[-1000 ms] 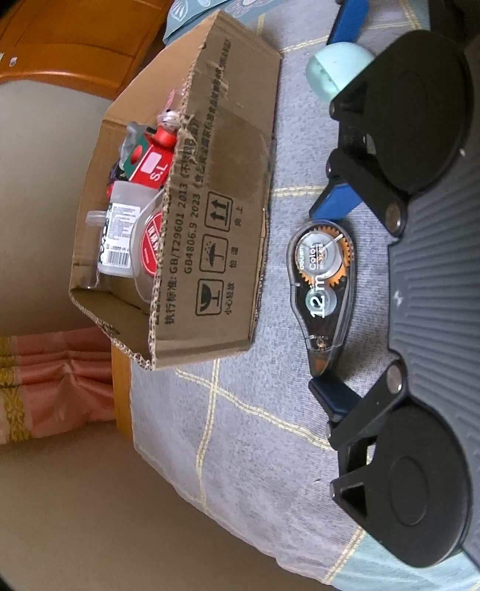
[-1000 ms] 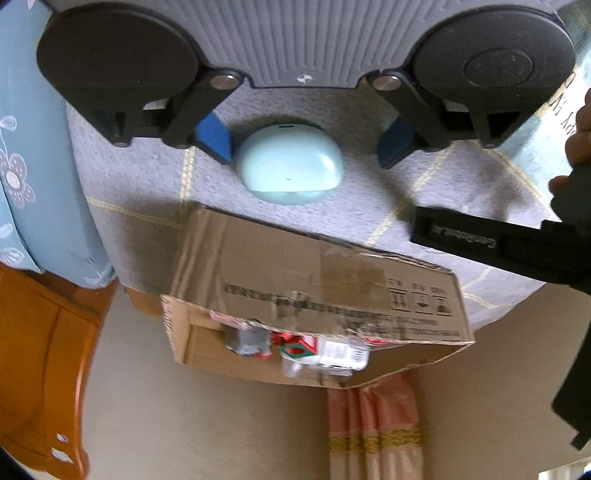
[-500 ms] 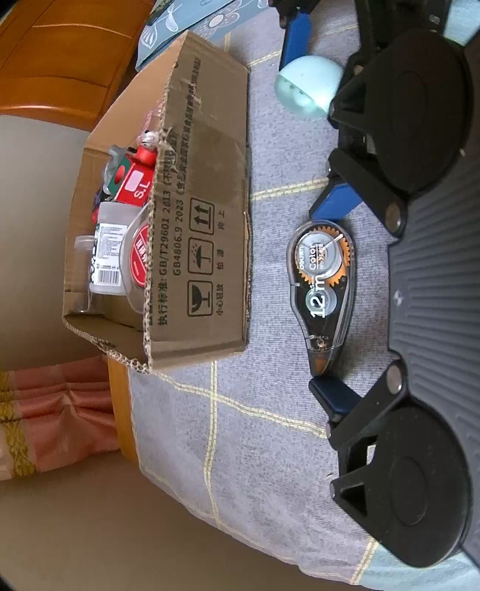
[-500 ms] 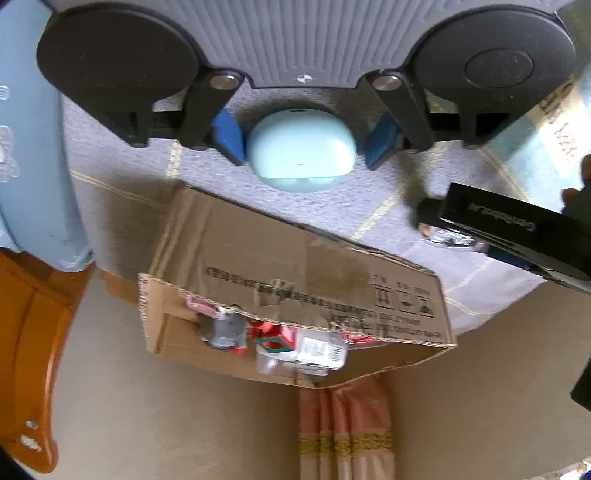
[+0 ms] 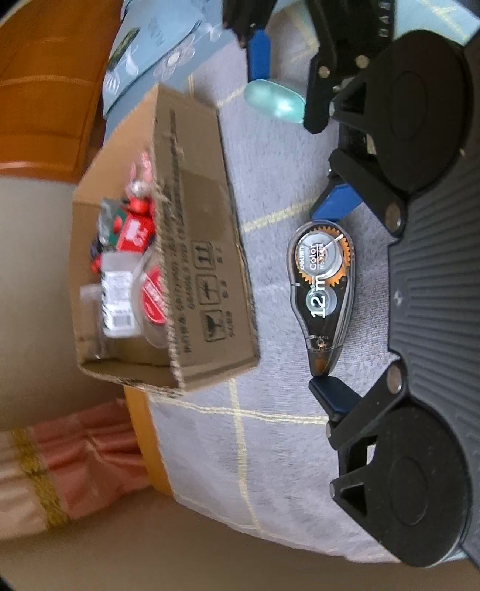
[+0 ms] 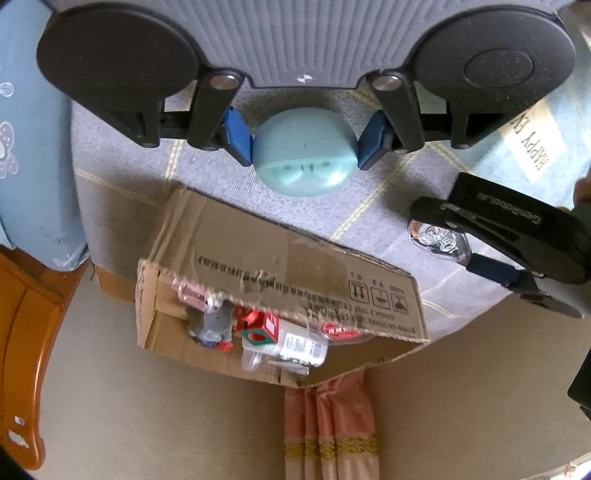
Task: Organize rigid objects
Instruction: 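Lower the tape and earbud case into the box and open both tools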
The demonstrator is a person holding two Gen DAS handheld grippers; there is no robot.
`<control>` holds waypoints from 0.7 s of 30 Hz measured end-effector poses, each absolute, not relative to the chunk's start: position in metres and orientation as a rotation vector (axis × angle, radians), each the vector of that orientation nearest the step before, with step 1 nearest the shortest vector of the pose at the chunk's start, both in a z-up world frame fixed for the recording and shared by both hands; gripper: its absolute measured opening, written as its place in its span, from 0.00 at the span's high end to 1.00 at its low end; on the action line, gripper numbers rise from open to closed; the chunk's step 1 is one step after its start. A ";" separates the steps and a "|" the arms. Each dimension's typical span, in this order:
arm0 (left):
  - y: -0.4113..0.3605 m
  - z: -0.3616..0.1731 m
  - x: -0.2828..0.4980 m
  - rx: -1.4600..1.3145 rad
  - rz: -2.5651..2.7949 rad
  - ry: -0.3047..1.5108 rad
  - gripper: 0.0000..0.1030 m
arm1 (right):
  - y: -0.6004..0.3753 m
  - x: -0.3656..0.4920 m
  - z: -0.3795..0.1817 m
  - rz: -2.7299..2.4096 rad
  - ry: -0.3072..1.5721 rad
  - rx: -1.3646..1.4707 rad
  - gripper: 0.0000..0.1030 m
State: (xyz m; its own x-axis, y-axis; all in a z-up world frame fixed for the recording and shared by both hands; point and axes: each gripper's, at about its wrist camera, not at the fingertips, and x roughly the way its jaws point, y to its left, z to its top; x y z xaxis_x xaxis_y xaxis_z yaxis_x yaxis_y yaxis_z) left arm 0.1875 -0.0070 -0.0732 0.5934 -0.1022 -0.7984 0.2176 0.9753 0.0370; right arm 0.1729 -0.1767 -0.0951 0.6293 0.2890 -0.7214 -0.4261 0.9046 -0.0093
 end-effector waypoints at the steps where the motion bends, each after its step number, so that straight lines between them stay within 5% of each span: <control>1: -0.006 -0.067 0.187 0.147 -0.197 0.911 0.13 | -0.178 0.172 -0.090 0.417 0.788 -0.180 0.36; 21: -0.029 0.018 0.233 0.226 -0.332 0.802 0.13 | -0.192 0.211 -0.005 0.423 0.708 -0.204 0.36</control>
